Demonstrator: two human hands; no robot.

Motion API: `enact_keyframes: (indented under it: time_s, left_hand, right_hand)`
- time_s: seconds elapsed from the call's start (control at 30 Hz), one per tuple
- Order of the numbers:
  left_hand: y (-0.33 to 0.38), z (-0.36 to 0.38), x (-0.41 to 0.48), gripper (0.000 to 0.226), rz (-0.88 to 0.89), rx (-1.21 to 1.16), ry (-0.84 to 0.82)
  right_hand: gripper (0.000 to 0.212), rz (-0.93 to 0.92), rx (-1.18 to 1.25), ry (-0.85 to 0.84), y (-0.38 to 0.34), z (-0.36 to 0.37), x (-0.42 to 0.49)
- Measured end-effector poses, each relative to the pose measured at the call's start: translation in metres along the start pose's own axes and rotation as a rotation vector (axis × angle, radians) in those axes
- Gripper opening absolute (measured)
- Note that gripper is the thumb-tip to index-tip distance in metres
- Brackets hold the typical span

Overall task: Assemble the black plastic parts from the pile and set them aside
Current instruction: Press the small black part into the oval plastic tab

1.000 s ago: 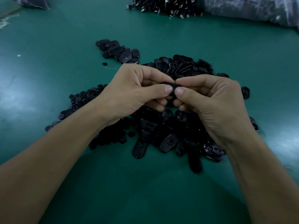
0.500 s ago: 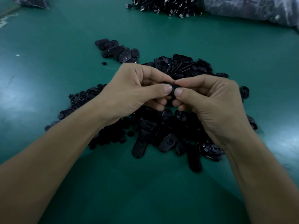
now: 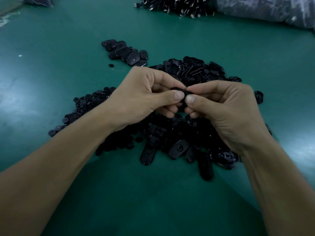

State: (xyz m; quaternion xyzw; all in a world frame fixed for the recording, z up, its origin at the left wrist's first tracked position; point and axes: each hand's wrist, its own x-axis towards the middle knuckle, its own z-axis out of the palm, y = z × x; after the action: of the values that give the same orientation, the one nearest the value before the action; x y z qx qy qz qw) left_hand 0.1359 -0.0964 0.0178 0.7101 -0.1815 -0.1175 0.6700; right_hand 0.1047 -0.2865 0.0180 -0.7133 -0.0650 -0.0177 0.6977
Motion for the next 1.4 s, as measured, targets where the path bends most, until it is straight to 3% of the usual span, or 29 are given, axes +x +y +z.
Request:
enact_keyframes:
  time_s: [0.57, 1.4]
  left_hand:
    - [-0.0013, 0.0037, -0.0008, 0.01, -0.004, 0.049, 0.035]
    - [-0.0034, 0.0007, 0.0015, 0.006, 0.025, 0.159, 0.038]
  right_hand:
    - [0.015, -0.08, -0.253, 0.027, -0.0024, 0.0049, -0.0014]
    - [0.016, -0.09, -0.276, 0.062, 0.0006, 0.0082, -0.0018]
